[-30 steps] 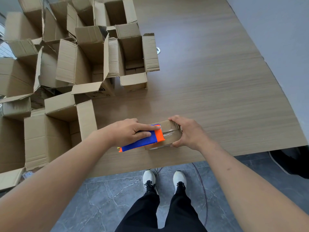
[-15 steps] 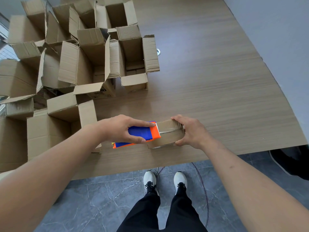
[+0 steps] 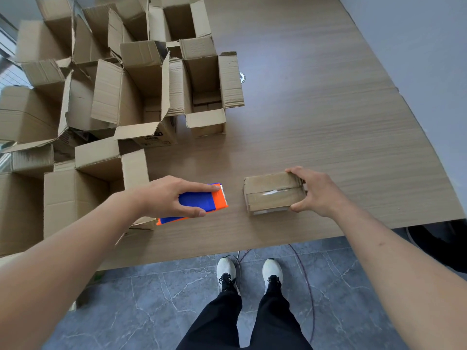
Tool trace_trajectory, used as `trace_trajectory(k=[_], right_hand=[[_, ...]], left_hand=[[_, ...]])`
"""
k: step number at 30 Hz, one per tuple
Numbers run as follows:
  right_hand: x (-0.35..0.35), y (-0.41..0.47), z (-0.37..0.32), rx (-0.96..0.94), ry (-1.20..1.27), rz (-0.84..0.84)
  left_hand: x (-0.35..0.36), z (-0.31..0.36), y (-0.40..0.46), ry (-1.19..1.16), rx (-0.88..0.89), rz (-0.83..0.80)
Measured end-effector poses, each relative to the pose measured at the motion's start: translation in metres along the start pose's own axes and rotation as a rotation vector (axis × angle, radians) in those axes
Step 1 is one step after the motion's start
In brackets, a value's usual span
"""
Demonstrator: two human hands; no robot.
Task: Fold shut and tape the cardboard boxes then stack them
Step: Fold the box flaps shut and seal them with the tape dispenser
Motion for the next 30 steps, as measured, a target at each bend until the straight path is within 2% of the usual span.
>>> trace_trajectory(k=[5, 9, 12, 14, 16, 19, 22, 27, 30], right_hand=[[0.003, -0.002, -0.001, 0.015, 0.026, -0.109], [0.017, 0.001, -0.01, 0.087, -0.13, -0.281], [0.028, 0.005, -0.028, 0.201, -0.285, -0.319], [0.036, 0.006, -0.039, 0.241, -0.34, -0.271], [0.048, 0.005, -0.049, 0.188, -0.369, -0.189], [0.073, 0.003, -0.063, 0.106, -0.266, -0.059], [0.088, 0.008, -0.067, 0.155, -0.197, 0.057], [0.101, 0.016, -0.07, 0.213, -0.371, 0.09], [0.103, 0.017, -0.07, 0.217, -0.395, 0.107]], left_hand=[[0.012, 0.002, 0.009, 0.016, -0.038, 0.042], [0.017, 0.008, 0.019, 0.048, -0.086, 0.06], [0.023, 0.016, 0.028, 0.088, -0.111, 0.081], [0.028, 0.019, 0.032, 0.097, -0.125, 0.079], [0.032, 0.023, 0.035, 0.096, -0.129, 0.076], [0.038, 0.027, 0.037, 0.07, -0.134, 0.075], [0.042, 0.029, 0.037, 0.021, -0.143, 0.069], [0.05, 0.029, 0.04, -0.102, -0.175, 0.065], [0.055, 0.03, 0.041, -0.2, -0.209, 0.034]])
Point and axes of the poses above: each hand's wrist, its own y-axis towards the middle knuckle, its own x-axis out of the palm, z = x × y, the point moved 1 cm from there along y, towards the middle knuckle, and after that the axes turned 12 degrees about -x, right-handed, at the moved point
